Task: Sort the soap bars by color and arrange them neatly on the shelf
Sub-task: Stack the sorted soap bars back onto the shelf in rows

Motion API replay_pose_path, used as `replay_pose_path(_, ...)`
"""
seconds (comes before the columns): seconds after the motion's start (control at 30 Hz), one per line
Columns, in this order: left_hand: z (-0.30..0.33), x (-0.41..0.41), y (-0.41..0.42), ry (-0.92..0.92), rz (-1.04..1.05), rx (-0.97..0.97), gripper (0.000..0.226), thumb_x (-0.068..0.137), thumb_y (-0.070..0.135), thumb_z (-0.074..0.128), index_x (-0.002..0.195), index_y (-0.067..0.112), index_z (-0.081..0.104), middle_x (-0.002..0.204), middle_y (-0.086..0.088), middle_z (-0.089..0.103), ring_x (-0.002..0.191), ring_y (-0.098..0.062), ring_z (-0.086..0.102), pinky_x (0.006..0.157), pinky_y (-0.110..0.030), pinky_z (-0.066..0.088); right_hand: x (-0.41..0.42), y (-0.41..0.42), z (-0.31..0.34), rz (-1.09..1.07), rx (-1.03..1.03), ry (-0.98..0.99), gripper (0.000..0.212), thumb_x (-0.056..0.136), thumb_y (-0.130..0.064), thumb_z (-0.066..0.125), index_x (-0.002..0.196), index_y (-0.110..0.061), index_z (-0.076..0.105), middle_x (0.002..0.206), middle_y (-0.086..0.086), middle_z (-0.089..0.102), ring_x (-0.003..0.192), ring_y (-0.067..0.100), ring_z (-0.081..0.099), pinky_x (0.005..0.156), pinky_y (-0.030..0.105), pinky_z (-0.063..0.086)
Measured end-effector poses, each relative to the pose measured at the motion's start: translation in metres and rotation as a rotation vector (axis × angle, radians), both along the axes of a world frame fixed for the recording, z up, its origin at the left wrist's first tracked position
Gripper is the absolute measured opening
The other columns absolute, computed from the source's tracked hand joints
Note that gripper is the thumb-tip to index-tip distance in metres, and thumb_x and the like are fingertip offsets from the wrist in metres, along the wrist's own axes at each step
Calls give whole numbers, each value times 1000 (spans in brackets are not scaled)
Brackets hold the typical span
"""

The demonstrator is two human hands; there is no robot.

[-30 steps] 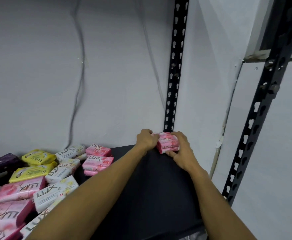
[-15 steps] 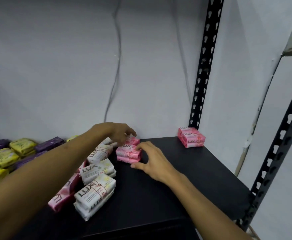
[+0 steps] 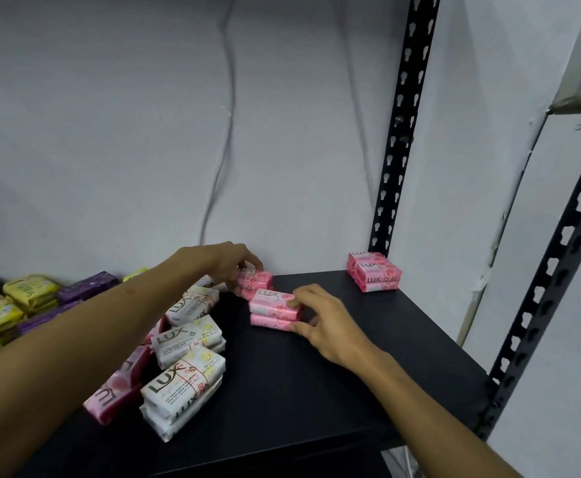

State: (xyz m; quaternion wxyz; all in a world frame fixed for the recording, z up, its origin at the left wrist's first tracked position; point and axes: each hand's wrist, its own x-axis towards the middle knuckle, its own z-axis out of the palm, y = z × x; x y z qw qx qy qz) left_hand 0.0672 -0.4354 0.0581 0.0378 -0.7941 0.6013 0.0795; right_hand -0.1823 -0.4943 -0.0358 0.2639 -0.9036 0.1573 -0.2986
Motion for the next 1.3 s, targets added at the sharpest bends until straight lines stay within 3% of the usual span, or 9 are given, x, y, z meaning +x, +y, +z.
replay_pose_path(0.2,-4,-10,-8,48,-40,-35,75,73,19,87,138,34,53,126,-1,64,102,-21,61,90,-31,49,-83,-38,4,-269,-1,9,29,83,-5,76,105,-18,62,110,-7,56,95,9,59,79,17,47)
replay_pose_path(0.37,-6,-45,-29,30,-120,-52,80,67,42,89,138,36,53,118,-1,65,99,-20,59,95,-35,48,-109,-64,9,-486,-79,112,28,89,7,53,109,-13,53,111,-1,46,90,15,49,78,17,32)
replay_pose_path(0.53,-13,-81,-46,34,-214,-76,79,71,45,86,141,31,51,121,-3,64,97,-19,53,92,-33,47,-102,-72,14,-505,-66,142,45,81,13,41,118,-10,51,111,4,46,95,23,53,83,23,38)
replay_pose_path(0.7,-20,-103,-49,92,-295,-102,73,75,43,84,140,31,52,126,2,65,104,-18,58,94,-35,50,-106,-77,8,-504,-25,63,28,89,-1,60,112,-13,51,116,0,46,93,17,51,80,21,38)
replay_pose_path(0.83,-19,-120,-49,131,-346,-91,73,75,45,83,140,33,53,127,5,65,111,-19,60,97,-37,50,-107,-88,9,-512,-4,31,22,90,5,58,107,-10,57,122,4,50,101,19,55,88,20,41)
replay_pose_path(0.97,-21,-140,-49,154,-391,-156,78,79,38,82,147,27,45,133,2,62,116,-21,59,94,-27,46,-104,-89,7,-525,14,-8,37,88,9,53,119,-10,60,130,6,48,105,20,55,92,22,44)
replay_pose_path(1.07,-29,-154,-47,219,-347,-237,89,79,34,83,152,28,31,129,-5,60,107,-21,58,89,-27,46,-110,-81,3,-562,81,-109,41,93,3,54,130,-15,55,138,3,45,107,13,53,95,22,44)
replay_pose_path(1.2,-40,-172,-49,301,-296,-306,98,78,35,84,153,22,23,134,-9,55,115,-24,57,93,-27,46,-122,-55,2,-565,210,-375,27,97,-11,58,121,-23,59,125,-8,58,104,2,59,79,6,44)
replay_pose_path(1.3,-46,-184,-54,377,-274,-389,94,73,29,88,148,17,33,134,-1,57,118,-18,58,90,-19,43,-127,-36,-4,-472,180,-386,29,94,-18,66,121,-27,61,119,-13,61,106,-2,59,85,9,47)
